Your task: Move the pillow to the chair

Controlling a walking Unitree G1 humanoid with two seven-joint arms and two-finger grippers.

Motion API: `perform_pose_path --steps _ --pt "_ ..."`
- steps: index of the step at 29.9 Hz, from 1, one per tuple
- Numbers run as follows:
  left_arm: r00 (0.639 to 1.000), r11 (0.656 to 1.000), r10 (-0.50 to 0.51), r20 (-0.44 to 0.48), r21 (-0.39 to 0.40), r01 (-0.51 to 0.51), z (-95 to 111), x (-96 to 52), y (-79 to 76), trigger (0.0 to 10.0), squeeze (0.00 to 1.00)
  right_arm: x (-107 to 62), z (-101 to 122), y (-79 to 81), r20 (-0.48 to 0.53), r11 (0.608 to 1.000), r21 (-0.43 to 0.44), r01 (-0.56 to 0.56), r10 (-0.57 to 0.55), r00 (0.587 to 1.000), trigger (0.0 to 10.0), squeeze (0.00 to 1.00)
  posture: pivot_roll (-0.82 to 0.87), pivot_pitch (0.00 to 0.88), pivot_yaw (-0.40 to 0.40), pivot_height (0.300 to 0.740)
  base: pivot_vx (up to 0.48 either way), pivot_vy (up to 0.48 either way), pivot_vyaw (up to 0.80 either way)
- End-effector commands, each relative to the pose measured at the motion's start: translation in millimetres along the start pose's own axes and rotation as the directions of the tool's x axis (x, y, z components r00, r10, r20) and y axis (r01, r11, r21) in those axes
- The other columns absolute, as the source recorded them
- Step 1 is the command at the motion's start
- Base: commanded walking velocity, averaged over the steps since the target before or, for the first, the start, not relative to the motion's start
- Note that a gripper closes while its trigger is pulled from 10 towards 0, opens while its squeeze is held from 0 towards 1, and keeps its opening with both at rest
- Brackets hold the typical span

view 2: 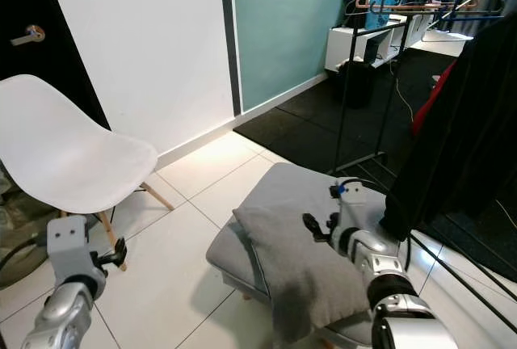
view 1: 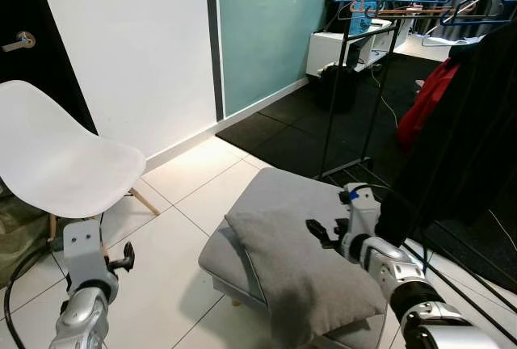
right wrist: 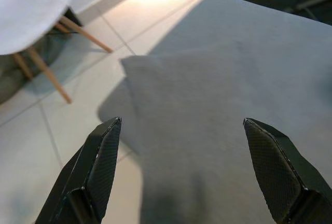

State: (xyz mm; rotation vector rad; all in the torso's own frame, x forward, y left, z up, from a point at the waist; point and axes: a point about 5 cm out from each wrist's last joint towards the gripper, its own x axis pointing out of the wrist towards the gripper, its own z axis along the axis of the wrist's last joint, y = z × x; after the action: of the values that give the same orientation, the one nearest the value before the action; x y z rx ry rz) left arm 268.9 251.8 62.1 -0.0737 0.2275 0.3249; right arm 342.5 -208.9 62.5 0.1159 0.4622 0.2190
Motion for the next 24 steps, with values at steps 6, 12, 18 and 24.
perform_pose_path --steps 6,12,18,24 --pt "1.0 1.0 -0.029 0.004 -0.004 0.029 8 7.1 -1.8 10.0 0.0 -9.3 -12 -21.2 -0.057 0.993 0.034 0.11 -0.108 0.993 10.0 0.0 -0.12 0.021 -0.016 0.659 0.0 0.0 0.0" --pt "0.999 0.999 -0.047 0.007 -0.011 0.047 10 7.9 -5.0 10.0 0.0 -16.9 -15 -35.0 -0.07 0.984 0.092 0.153 -0.147 0.987 10.0 0.0 -0.14 0.021 -0.015 0.639 0.0 0.0 0.0" --pt "0.996 0.996 -0.085 -0.003 -0.014 0.085 7 7.8 -10.5 10.0 0.0 -20.9 -18 -41.6 -0.1 0.981 0.092 0.17 -0.161 0.982 10.0 0.0 -0.14 0.022 -0.016 0.614 0.0 0.0 0.0" --pt "0.994 0.995 -0.104 -0.015 -0.013 0.104 3 6.7 -12.6 10.0 0.0 -19.6 -17 -38.3 -0.098 0.987 0.094 0.134 -0.125 0.987 10.0 0.0 -0.15 0.0 -0.011 0.589 0.0 0.0 0.0"
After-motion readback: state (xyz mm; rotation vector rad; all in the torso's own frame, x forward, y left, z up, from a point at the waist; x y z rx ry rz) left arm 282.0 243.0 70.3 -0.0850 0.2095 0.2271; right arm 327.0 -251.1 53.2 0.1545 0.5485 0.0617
